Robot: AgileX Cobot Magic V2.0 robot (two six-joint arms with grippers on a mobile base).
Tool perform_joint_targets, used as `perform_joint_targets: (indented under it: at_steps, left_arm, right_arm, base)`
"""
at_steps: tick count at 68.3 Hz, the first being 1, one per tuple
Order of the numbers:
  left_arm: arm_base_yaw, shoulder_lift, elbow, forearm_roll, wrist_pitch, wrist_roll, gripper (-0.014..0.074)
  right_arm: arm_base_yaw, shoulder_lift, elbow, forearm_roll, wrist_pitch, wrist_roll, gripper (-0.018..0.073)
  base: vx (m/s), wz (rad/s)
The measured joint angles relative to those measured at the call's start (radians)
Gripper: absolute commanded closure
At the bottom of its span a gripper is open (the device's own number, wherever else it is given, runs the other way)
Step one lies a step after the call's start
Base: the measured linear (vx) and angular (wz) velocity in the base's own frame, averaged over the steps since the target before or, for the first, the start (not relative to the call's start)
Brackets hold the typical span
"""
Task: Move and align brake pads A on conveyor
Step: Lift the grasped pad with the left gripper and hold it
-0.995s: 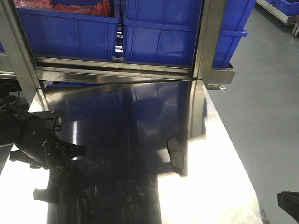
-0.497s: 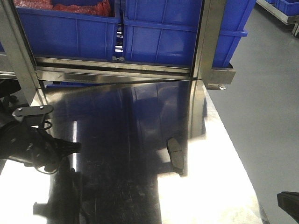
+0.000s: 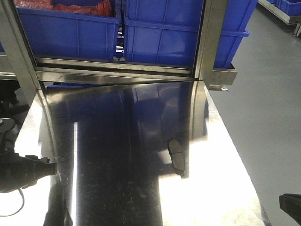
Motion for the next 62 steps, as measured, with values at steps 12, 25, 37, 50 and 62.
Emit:
perform_joint_targets:
  at_steps: [12, 25, 37, 50, 62]
  left_arm:
    - [0.0, -0.144, 0.082, 0.003, -0.057, 0.0, 0.0503]
    - [0.0, -0.348, 0.172, 0.04, -0.09, 0.0, 0.0503]
    - [0.0, -0.517, 0.213, 0.071, -0.098, 0.0, 0.0503]
    - [0.0, -0.631, 0.216, 0.075, -0.102, 0.0, 0.0503]
    - [0.0, -0.661, 0.216, 0.075, -0.095, 0.0, 0.0503]
  right_arm:
    - [0.0, 0.0, 0.0, 0.0, 0.0, 0.0, 0.0568]
    - [0.0, 0.0, 0.0, 0.0, 0.0, 0.0, 0.0568]
    - [0.0, 0.0, 0.0, 0.0, 0.0, 0.0, 0.0568]
    - [0.0, 0.0, 0.0, 0.0, 0.0, 0.0, 0.0568]
    - [0.0, 0.0, 0.0, 0.0, 0.0, 0.0, 0.0568]
  base:
    - [0.0, 0.0]
    - [0.0, 0.0]
    - [0.0, 0.0]
    - [0.0, 0.0]
    - [0.0, 0.0]
